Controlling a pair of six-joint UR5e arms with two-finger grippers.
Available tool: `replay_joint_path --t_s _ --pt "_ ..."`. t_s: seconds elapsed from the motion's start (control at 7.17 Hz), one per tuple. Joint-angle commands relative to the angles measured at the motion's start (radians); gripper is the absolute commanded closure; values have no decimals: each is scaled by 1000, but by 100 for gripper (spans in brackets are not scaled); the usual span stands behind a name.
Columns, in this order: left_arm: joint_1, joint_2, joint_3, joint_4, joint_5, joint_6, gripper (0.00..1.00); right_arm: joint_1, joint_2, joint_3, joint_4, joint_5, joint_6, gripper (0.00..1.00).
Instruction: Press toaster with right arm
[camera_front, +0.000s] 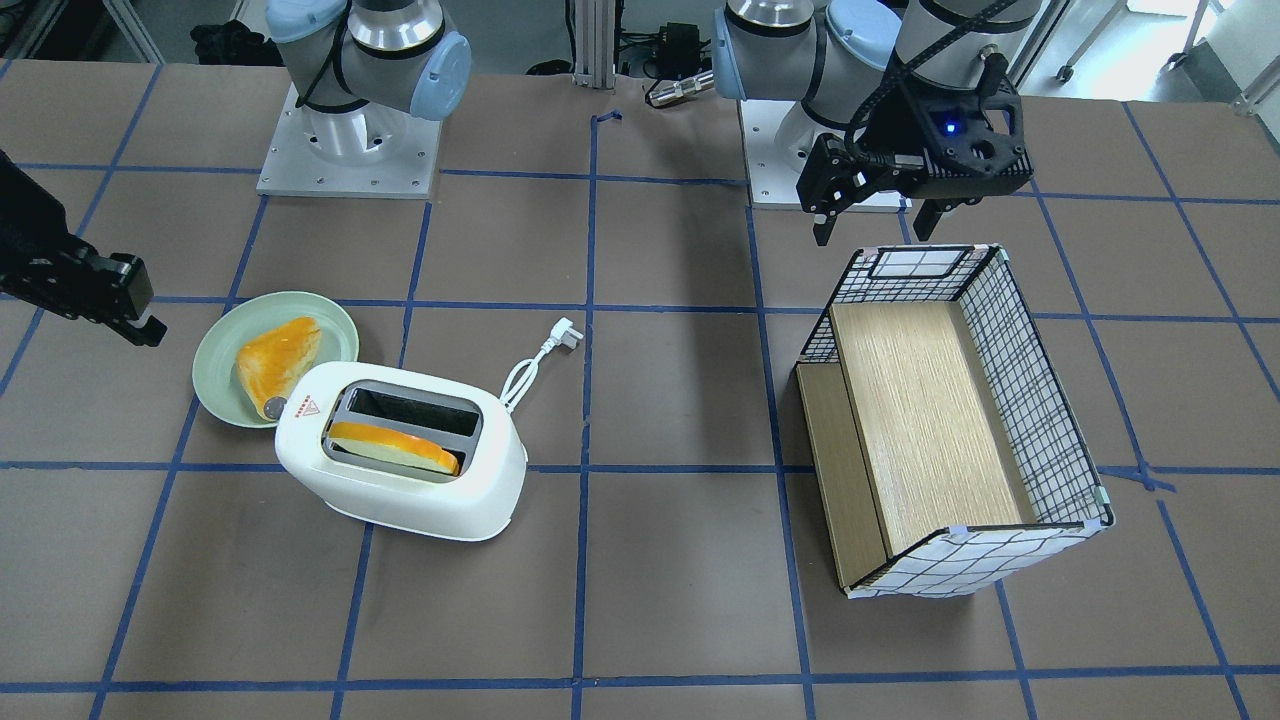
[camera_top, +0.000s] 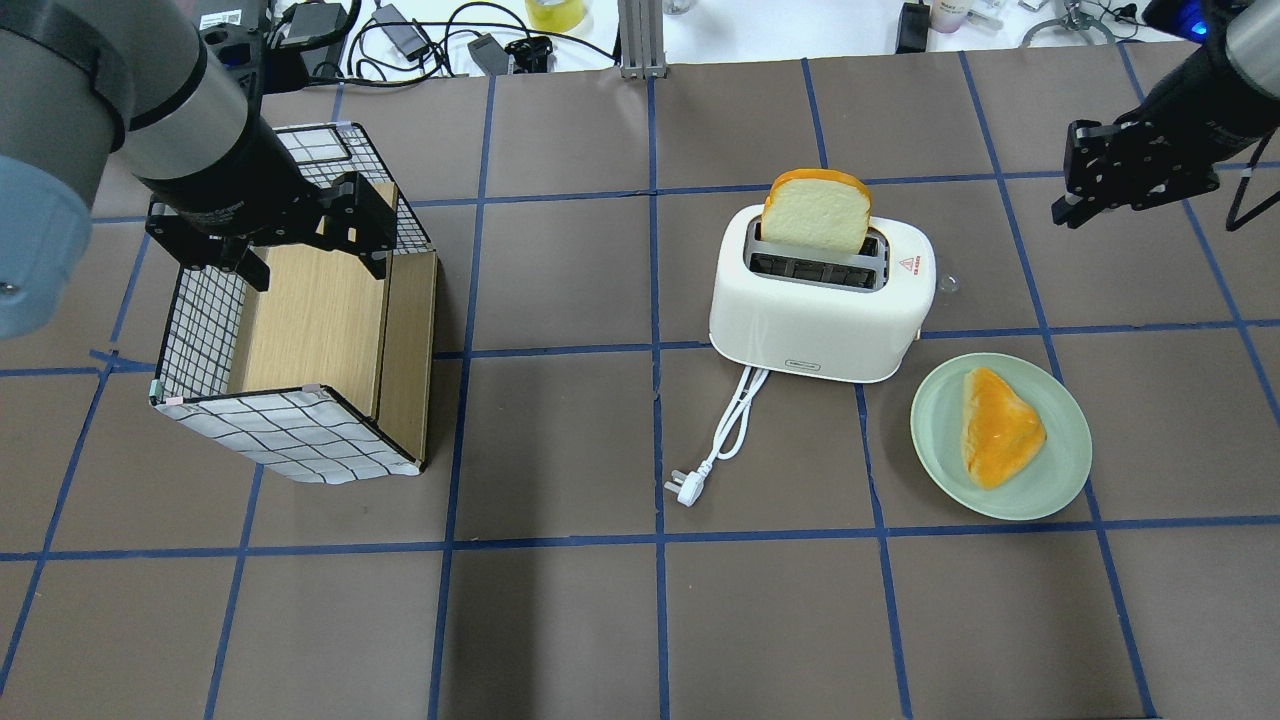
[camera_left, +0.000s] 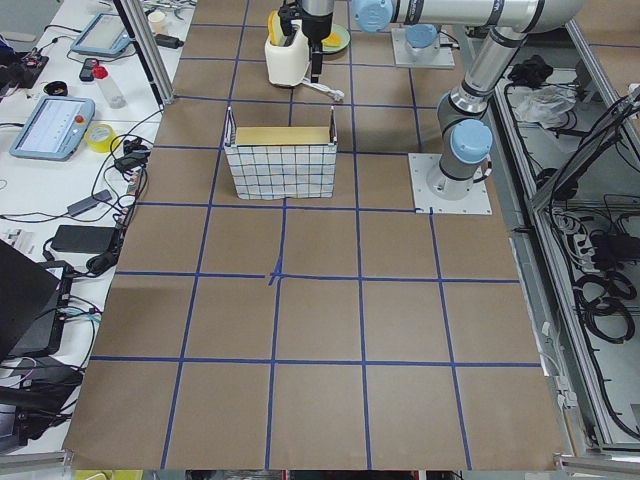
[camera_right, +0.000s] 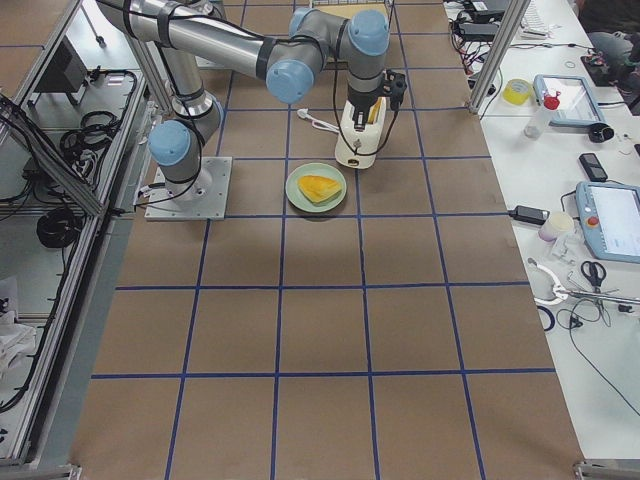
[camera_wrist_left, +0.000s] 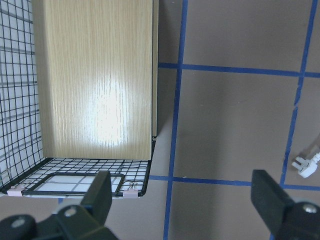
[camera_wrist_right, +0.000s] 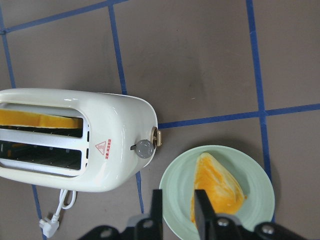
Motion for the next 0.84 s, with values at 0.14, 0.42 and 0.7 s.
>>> replay_joint_path --t_s 0.14,0.42,0.7 --pt "0 -1 0 0 0 0 0 110 -7 -103 58 -91 133 0" --pt "0 -1 0 0 0 0 0 257 5 -134 53 -95 356 0" --pt "0 -1 0 0 0 0 0 341 25 -148 46 -141 376 0"
